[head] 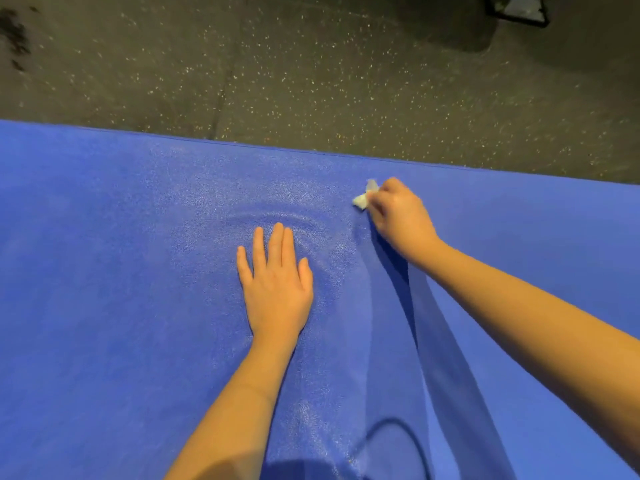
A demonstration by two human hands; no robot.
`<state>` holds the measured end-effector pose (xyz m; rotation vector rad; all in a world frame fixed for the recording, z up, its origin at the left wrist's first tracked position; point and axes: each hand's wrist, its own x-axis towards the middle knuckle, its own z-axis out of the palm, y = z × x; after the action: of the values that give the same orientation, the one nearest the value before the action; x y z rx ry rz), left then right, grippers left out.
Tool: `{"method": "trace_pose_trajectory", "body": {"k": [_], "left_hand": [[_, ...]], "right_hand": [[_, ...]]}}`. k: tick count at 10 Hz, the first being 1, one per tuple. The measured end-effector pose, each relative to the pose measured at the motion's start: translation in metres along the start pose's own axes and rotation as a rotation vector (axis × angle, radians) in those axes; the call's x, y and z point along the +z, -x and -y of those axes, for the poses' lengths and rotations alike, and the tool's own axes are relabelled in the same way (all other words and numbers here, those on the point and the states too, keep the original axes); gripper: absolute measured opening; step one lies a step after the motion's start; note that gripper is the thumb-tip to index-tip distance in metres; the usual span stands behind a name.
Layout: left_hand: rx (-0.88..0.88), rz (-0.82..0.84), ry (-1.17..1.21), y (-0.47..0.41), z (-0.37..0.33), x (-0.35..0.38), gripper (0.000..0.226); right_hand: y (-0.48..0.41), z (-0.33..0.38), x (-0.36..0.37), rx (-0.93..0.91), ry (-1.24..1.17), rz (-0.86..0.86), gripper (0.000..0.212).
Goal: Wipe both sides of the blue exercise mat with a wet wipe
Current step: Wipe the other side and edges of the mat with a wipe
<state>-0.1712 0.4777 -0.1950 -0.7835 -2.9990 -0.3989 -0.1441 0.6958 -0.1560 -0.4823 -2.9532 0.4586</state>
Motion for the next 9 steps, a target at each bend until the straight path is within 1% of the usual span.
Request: {"method": "trace_pose_trajectory", "body": {"k": [1, 2, 3, 4, 5, 6, 7, 8, 9], "left_hand": [[-0.012, 0.009, -0.007, -0.001, 0.000, 0.000, 0.055], [-0.012, 0.014, -0.010, 0.000, 0.000, -0.001, 0.055], [-0.013, -0.001, -0.016, -0.001, 0.001, -0.001, 0.054], [-0.016, 0.001, -0.016, -0.001, -0.001, -0.001, 0.055], [-0.016, 0.001, -0.017, -0.001, 0.000, 0.000, 0.056], [-0.015, -0.010, -0.020, -0.002, 0.000, 0.000, 0.055], [-0.018, -0.013, -0.022, -0.002, 0.000, 0.000, 0.055], [-0.009, -0.018, -0.030, -0.001, -0.001, 0.000, 0.054], [-0.008, -0.024, -0.035, -0.002, -0.001, 0.000, 0.054]], "right_hand": [[-0.035, -0.021, -0.001, 0.451, 0.099, -0.068, 0.022], [-0.035, -0.009, 0.003, 0.117, 0.045, 0.050, 0.017], [-0.028, -0.013, -0.004, -0.180, 0.074, 0.157, 0.026], [-0.037, -0.041, -0.026, 0.155, 0.233, 0.090, 0.050], [-0.041, -0.052, -0.035, 0.384, 0.347, 0.080, 0.037], [-0.040, -0.037, -0.019, 0.238, 0.183, 0.032, 0.019], [-0.032, -0.038, -0.013, 0.168, 0.111, 0.013, 0.019], [-0.032, -0.061, -0.020, 0.370, 0.149, -0.042, 0.020], [-0.036, -0.076, -0.024, 0.512, 0.063, -0.102, 0.022]]}}
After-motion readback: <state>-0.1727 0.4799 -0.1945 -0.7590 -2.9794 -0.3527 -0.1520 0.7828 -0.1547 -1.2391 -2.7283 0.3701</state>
